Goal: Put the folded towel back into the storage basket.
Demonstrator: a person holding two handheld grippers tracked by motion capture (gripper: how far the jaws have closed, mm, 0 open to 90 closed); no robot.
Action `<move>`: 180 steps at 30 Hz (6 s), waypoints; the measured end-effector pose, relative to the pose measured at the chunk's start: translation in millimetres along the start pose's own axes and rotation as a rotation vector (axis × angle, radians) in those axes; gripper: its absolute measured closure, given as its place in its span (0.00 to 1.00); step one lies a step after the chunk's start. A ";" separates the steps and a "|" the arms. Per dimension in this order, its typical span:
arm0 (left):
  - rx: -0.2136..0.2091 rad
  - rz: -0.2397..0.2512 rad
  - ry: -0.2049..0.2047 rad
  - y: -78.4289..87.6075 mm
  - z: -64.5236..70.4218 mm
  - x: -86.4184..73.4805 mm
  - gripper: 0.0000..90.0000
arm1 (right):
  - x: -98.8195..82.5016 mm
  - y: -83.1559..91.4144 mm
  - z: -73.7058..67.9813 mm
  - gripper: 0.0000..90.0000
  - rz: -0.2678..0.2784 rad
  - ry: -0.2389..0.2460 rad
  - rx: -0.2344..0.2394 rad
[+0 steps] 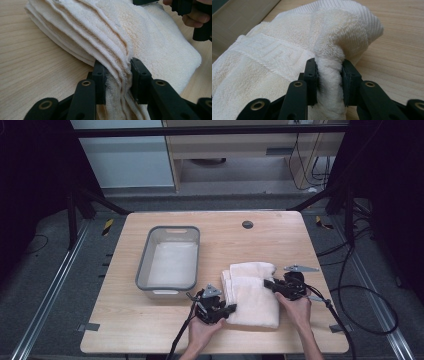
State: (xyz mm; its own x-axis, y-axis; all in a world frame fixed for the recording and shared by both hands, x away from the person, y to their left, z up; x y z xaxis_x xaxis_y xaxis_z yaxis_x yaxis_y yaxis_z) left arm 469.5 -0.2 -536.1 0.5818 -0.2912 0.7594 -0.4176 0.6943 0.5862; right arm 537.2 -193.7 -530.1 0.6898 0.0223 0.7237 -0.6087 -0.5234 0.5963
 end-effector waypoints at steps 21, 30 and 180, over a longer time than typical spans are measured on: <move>0.035 0.039 -0.102 38.4 10.2 33.3 0.76 | 29.2 32.0 -26.2 0.78 0.116 0.063 0.024; 0.044 0.063 -0.130 54.1 12.0 42.4 0.76 | 42.5 41.3 -40.1 0.78 0.151 0.095 0.032; 0.377 0.203 0.078 201.8 -181.6 53.1 0.76 | 164.0 -124.8 -226.4 0.78 0.184 0.276 0.111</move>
State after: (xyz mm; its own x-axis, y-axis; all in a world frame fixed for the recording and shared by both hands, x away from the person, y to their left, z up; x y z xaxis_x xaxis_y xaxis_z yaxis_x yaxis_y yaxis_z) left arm 542.9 244.0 -428.8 0.5065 -0.1124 0.8549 -0.7463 0.4395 0.4999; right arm 637.5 68.2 -407.3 0.4309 0.1404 0.8914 -0.6562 -0.6294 0.4163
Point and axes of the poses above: each handheld gripper's, and its own axes: y roughly backward along the jaws, x roughly out of its top, z roughly to its right, the point moved 8 cm from there along -y, roughly forward along the jaws, and after that the axes turned 3 degrees about -y, right-handed, at the moved point
